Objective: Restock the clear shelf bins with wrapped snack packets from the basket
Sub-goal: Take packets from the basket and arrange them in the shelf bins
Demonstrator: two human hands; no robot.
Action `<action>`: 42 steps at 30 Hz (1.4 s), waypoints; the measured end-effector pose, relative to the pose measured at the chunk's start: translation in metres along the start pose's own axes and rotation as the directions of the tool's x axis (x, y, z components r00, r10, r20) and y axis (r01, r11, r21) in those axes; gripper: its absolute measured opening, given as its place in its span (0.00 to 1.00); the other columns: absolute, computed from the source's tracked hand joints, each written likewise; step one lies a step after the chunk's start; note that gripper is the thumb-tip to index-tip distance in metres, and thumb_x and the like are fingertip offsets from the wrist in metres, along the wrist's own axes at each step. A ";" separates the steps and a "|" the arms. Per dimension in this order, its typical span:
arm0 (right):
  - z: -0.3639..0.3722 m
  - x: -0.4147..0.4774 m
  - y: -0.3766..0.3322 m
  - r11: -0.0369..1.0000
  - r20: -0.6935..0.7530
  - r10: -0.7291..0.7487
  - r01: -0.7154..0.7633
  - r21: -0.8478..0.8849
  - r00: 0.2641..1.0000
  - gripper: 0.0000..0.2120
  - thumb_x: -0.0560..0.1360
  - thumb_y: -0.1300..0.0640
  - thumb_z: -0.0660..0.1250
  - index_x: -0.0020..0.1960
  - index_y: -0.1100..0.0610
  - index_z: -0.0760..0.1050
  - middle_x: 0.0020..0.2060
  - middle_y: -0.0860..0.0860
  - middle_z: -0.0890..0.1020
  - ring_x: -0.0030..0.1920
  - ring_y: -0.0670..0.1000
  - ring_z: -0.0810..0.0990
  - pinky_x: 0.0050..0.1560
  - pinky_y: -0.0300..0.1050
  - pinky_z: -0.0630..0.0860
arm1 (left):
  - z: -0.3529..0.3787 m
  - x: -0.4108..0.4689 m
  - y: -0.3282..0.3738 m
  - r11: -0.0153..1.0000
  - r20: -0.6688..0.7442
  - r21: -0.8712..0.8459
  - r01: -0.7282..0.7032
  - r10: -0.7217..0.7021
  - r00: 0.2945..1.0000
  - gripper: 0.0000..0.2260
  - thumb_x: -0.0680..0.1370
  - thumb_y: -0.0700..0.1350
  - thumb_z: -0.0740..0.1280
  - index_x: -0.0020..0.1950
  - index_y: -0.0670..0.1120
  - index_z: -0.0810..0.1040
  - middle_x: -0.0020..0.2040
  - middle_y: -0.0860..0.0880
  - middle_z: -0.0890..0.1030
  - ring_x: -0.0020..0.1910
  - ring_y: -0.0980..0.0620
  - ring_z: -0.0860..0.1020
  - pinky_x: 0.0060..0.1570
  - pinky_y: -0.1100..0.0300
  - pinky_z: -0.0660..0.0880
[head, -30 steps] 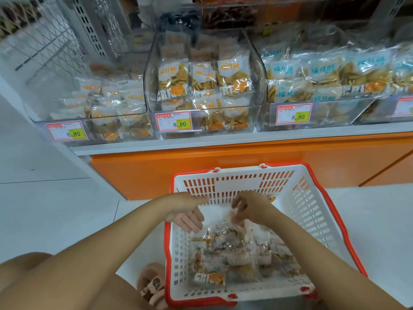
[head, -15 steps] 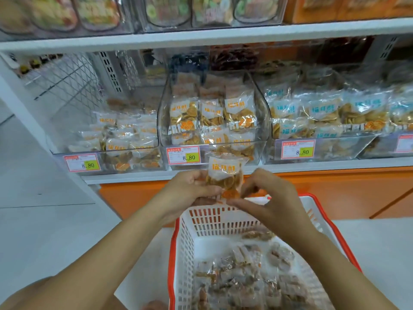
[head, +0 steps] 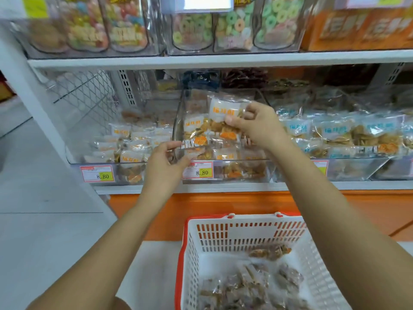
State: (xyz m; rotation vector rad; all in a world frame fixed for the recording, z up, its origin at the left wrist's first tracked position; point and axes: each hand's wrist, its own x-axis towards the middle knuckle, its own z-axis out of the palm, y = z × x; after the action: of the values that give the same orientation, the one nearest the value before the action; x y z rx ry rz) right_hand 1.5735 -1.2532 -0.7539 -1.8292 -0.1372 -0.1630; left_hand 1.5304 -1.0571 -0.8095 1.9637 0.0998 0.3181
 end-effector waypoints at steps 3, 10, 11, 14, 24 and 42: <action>0.032 0.033 0.005 0.980 0.096 0.148 -0.133 -0.147 0.984 0.17 0.71 0.54 0.74 0.52 0.64 0.75 0.44 0.54 0.82 0.39 0.52 0.78 0.40 0.45 0.75 | -0.003 0.010 -0.012 0.998 -0.032 0.067 0.017 -0.015 0.999 0.19 0.76 0.44 0.70 0.66 0.48 0.72 0.61 0.53 0.74 0.55 0.56 0.73 0.50 0.63 0.69; 0.075 0.040 0.033 0.935 -0.010 0.145 -0.141 -0.325 0.989 0.25 0.66 0.54 0.79 0.57 0.57 0.70 0.50 0.50 0.75 0.46 0.49 0.75 0.44 0.41 0.72 | -0.002 0.003 -0.028 0.998 -0.024 0.032 -0.059 0.060 0.998 0.20 0.76 0.40 0.69 0.66 0.46 0.71 0.56 0.55 0.74 0.50 0.63 0.74 0.43 0.76 0.69; 0.076 0.034 0.036 0.938 -0.073 0.036 -0.059 -0.341 0.997 0.29 0.65 0.55 0.79 0.60 0.56 0.68 0.53 0.49 0.72 0.48 0.48 0.73 0.46 0.40 0.71 | -0.003 0.000 -0.031 0.996 -0.027 0.042 -0.083 0.084 0.996 0.19 0.75 0.40 0.70 0.65 0.46 0.71 0.56 0.54 0.75 0.49 0.63 0.74 0.43 0.77 0.69; 0.074 0.004 0.039 0.890 -0.167 -0.350 0.271 -0.367 0.922 0.20 0.70 0.54 0.75 0.56 0.58 0.70 0.48 0.48 0.70 0.42 0.46 0.71 0.43 0.38 0.71 | -0.004 -0.011 -0.047 0.994 0.057 0.081 -0.071 0.067 0.996 0.10 0.75 0.39 0.69 0.55 0.47 0.76 0.47 0.54 0.78 0.44 0.60 0.76 0.47 0.65 0.75; 0.085 -0.130 0.228 0.676 0.337 0.289 0.058 -0.734 0.896 0.07 0.78 0.53 0.65 0.46 0.56 0.76 0.40 0.50 0.81 0.39 0.49 0.78 0.40 0.40 0.74 | 0.003 -0.063 -0.129 0.795 0.616 0.606 -0.034 -0.441 0.653 0.10 0.78 0.47 0.67 0.58 0.47 0.79 0.53 0.52 0.80 0.48 0.56 0.76 0.47 0.65 0.71; 0.102 -0.239 0.263 0.549 0.570 0.790 0.154 -0.822 0.227 0.34 0.73 0.37 0.66 0.70 0.58 0.68 0.67 0.55 0.73 0.64 0.57 0.73 0.63 0.50 0.69 | 0.016 -0.064 -0.168 0.710 0.697 0.675 -0.202 -0.522 0.492 0.10 0.79 0.50 0.64 0.43 0.46 0.68 0.44 0.48 0.66 0.43 0.51 0.66 0.44 0.58 0.63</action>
State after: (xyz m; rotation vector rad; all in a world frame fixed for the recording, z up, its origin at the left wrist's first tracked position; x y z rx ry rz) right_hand 1.3899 -1.2249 -1.0733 -2.5123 -0.5130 1.5936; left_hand 1.4861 -1.0172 -0.9801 2.6005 -0.2909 -1.0727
